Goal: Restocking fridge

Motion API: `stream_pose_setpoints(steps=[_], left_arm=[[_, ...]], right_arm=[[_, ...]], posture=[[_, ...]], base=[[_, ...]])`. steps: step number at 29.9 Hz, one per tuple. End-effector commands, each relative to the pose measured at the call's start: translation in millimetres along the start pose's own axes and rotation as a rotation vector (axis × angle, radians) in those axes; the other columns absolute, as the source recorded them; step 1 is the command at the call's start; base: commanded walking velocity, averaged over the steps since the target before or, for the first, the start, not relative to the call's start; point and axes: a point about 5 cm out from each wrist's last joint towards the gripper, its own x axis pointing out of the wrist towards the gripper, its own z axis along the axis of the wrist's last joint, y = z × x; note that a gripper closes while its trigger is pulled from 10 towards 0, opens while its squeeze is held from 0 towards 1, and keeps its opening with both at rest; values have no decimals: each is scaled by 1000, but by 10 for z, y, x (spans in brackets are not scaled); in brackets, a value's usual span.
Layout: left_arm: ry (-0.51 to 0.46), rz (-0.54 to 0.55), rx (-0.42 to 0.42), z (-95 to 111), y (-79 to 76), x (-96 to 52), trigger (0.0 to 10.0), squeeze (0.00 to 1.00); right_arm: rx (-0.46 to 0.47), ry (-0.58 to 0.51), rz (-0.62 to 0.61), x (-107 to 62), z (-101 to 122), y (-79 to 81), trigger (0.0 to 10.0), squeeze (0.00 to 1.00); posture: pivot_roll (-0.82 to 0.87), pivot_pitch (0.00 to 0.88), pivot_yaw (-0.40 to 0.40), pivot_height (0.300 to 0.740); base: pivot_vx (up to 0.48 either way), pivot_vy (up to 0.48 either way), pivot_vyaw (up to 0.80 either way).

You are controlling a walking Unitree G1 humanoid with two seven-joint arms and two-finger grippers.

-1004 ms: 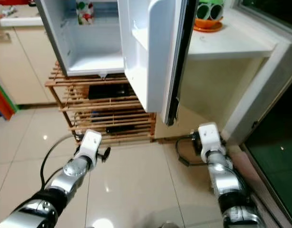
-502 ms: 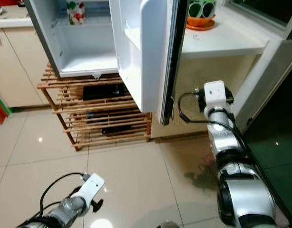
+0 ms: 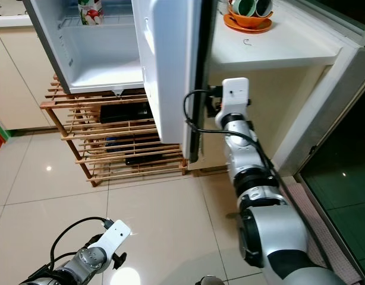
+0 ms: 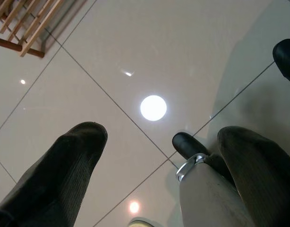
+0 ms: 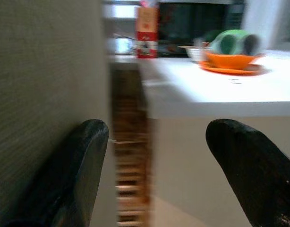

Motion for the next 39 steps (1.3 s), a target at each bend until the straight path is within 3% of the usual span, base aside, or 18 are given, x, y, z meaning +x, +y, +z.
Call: stream_pose_setpoints(steps=[1,5,6,8,10,11,14,15,18,19,20,21,23,30,34,35,36,39], left_arm=[[1,-3,7,13,6,1,10000,0],[1,-4,7,16,7,1,10000,0],[1,-4,7,16,7,1,10000,0],[0,-4,4,20,9,2,10000,0],[-5,-1,1,35,12,3,10000,0],[-9,0,-1,43,13,3,10000,0],[-46,8,-19,125,30,6,10000,0],[-46,8,-19,125,30,6,10000,0],[-77,15,-52,194,56,7,10000,0],[-89,20,-63,222,71,6,10000,0],[-89,20,-63,222,71,6,10000,0],[-105,29,-71,258,93,5,10000,0],[-156,64,-91,365,156,-2,10000,0],[-433,179,-271,789,501,-117,10000,0],[-686,248,-363,1233,752,-310,10000,0],[-686,248,-363,1233,752,-310,10000,0],[-830,276,-375,1452,841,-455,10000,0],[-1028,292,-422,1703,945,-697,10000,0]], right_arm=[[56,-84,115,37,174,231,10000,0],[233,-136,414,-73,349,727,10000,0],[233,-136,414,-73,349,727,10000,0],[333,-140,615,-226,463,966,10000,0],[377,-122,702,-335,474,1004,10000,0],[377,-112,709,-363,452,982,10000,0],[320,-50,541,-323,230,694,10000,0],[320,-50,541,-323,230,694,10000,0],[266,-8,338,-323,87,375,10000,0],[211,-2,242,-335,48,226,10000,0],[211,-2,242,-335,48,226,10000,0],[139,6,140,-366,15,58,10000,0],[22,-23,90,-427,17,-43,10000,0],[-84,8,-87,-714,-257,-297,10000,0],[-78,63,-142,-910,-451,-383,10000,0],[-78,63,-142,-910,-451,-383,10000,0],[-89,75,-154,-983,-509,-401,10000,0],[-119,66,-147,-1047,-547,-396,10000,0]], posture=[[-56,0,10,740],[-56,0,8,740],[-56,0,8,740],[-56,0,7,740],[-57,0,7,740],[-57,0,6,740],[-56,0,6,740],[-56,0,6,740],[-58,0,8,740],[-59,0,8,740],[-59,0,8,740],[-62,0,10,740],[-61,0,9,740],[-56,0,10,740],[-59,0,11,740],[-59,0,11,740],[-63,0,12,740],[-59,0,11,740]], base=[[0,0,0],[0,0,0],[0,0,0],[0,0,0],[0,0,0],[0,0,0],[0,0,0],[0,0,0],[0,0,0],[0,0,0],[0,0,0],[0,0,0],[0,0,0],[0,0,0],[0,0,0],[0,0,0],[0,0,0],[0,0,0]])
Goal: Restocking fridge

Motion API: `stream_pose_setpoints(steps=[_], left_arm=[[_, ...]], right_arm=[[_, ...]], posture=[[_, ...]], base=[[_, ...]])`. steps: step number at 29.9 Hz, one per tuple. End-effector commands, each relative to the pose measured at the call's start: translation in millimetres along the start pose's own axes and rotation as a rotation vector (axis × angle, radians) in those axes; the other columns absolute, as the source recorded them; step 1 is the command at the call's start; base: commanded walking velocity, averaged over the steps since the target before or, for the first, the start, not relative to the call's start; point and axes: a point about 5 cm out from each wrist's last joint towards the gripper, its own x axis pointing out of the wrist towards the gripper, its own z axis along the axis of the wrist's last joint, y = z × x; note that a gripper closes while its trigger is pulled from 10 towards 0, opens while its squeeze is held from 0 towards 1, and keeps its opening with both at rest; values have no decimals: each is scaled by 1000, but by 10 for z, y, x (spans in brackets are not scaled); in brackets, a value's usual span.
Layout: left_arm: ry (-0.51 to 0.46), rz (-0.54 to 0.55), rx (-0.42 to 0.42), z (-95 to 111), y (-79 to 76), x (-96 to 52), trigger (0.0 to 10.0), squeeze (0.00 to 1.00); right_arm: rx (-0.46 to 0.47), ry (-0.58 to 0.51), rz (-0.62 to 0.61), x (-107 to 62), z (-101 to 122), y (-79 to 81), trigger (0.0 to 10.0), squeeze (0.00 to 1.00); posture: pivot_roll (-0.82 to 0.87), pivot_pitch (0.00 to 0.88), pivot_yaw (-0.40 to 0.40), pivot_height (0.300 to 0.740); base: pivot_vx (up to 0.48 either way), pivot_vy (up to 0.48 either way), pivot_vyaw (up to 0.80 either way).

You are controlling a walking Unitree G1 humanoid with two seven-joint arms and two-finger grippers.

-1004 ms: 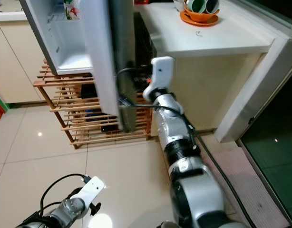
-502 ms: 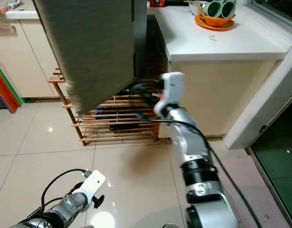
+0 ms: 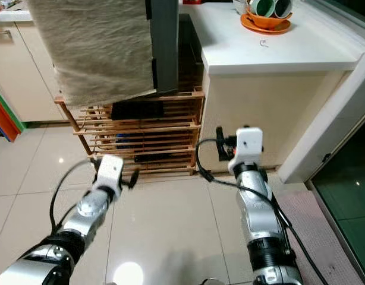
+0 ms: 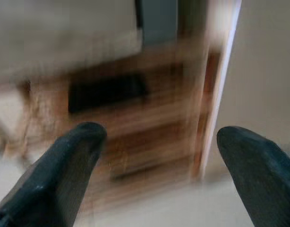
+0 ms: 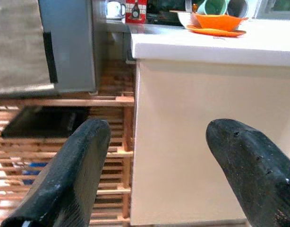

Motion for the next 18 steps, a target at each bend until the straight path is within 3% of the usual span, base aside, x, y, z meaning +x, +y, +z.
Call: stream_pose_setpoints(steps=[1,5,7,8,10,14,18], left_arm=[[-162,18,-59,335,27,69,10000,0],[-270,61,-96,626,115,92,10000,0],[-252,65,-81,609,142,76,10000,0],[-127,28,-22,377,135,5,10000,0],[-44,5,-11,171,144,-109,10000,0],[-68,43,-56,184,209,-196,10000,0],[-116,58,-72,324,177,-129,10000,0]], right_arm=[[-22,-44,-1,-28,26,-19,10000,0],[76,-26,-81,-70,-42,-117,10000,0],[99,-24,-109,-70,-45,-148,10000,0],[104,-30,-132,-72,-35,-176,10000,0],[98,-23,-144,-92,-56,-182,10000,0],[109,-24,-154,-119,-70,-154,10000,0],[98,-33,-132,-92,-48,-118,10000,0]], posture=[[-50,0,8,740],[-34,0,1,740],[-28,0,-2,740],[-19,0,-10,740],[-8,0,-25,740],[-14,0,-21,740],[-31,0,-21,740]], base=[[0,0,0],[0,0,0],[0,0,0],[0,0,0],[0,0,0],[0,0,0],[281,221,0]])
